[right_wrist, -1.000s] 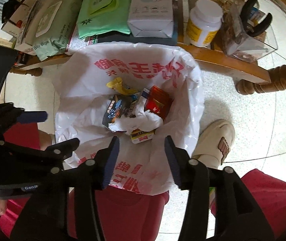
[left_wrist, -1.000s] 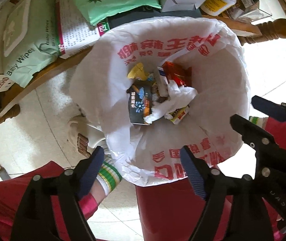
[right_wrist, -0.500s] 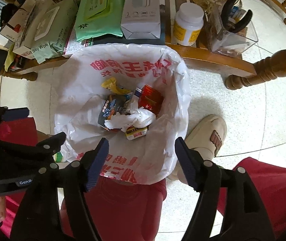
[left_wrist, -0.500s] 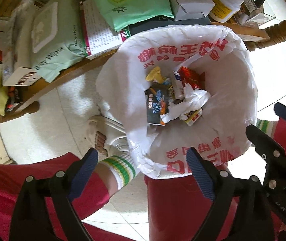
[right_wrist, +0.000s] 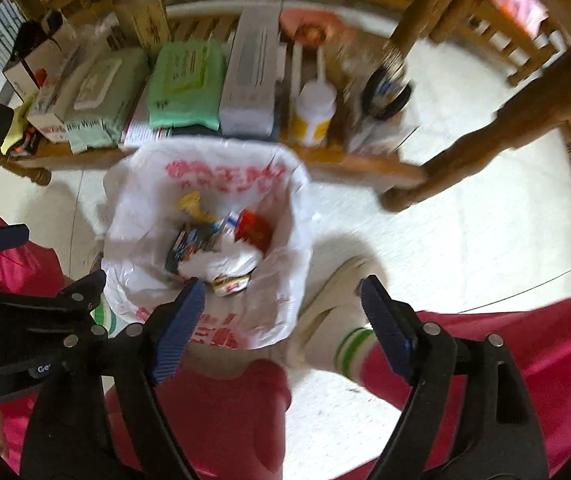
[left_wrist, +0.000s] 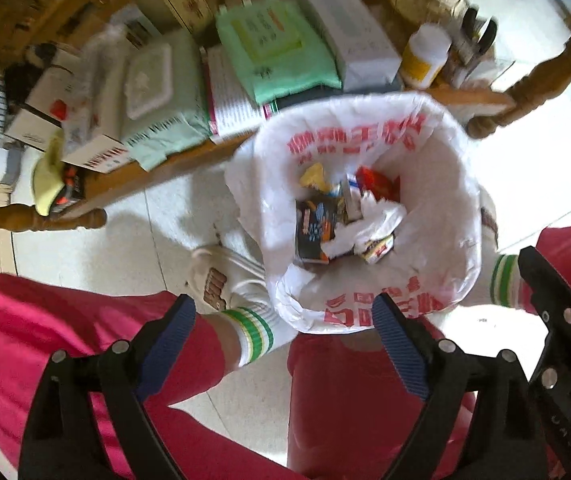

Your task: Collect trash

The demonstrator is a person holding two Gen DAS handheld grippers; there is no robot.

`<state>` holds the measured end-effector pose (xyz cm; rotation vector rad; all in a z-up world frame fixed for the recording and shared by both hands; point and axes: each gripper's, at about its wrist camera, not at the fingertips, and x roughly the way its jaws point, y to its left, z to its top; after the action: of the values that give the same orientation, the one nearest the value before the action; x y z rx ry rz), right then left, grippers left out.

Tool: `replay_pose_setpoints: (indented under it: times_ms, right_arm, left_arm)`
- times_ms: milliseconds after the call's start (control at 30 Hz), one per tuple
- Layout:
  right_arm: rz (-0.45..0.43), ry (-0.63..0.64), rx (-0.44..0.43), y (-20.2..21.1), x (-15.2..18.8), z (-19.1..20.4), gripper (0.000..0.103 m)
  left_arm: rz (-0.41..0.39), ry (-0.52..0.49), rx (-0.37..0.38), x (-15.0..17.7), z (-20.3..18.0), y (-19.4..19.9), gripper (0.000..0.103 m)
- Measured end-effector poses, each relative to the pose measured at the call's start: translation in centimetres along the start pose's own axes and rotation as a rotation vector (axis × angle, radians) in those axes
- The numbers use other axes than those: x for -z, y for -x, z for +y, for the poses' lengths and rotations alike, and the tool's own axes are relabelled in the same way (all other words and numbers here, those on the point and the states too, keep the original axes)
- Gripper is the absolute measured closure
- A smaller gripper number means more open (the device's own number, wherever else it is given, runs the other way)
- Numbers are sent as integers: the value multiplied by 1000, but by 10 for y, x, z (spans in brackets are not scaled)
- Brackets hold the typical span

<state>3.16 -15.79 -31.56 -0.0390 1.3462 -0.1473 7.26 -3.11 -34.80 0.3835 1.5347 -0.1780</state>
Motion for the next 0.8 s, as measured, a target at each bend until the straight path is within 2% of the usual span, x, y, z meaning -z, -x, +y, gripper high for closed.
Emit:
replay_pose_setpoints:
  times_ms: [133, 300, 400, 500, 600, 800]
  right_arm:
    - [-83, -74, -17, 34, 11, -11, 17]
    - [-192, -142, -95, 78, 21, -18, 17]
    - [-302, -150, -106, 114, 25, -20, 16]
    - [-435, -156, -78, 157, 30, -21, 11]
    - [-567, -166, -56, 200, 35, -26, 7]
    - [-781, -184, -27, 277, 48, -36, 7]
  left_arm:
    - [-88, 65, 28, 13, 7, 32, 15]
    - [-212, 133, 36, 28, 14, 76, 15]
    - [-315, 161, 24, 38, 17, 114, 15]
    - [-427, 179, -8, 49, 20, 157, 15]
    - [-540, 203, -5, 60, 25, 200, 15]
    - [-726, 222, -5, 82, 27, 275, 15]
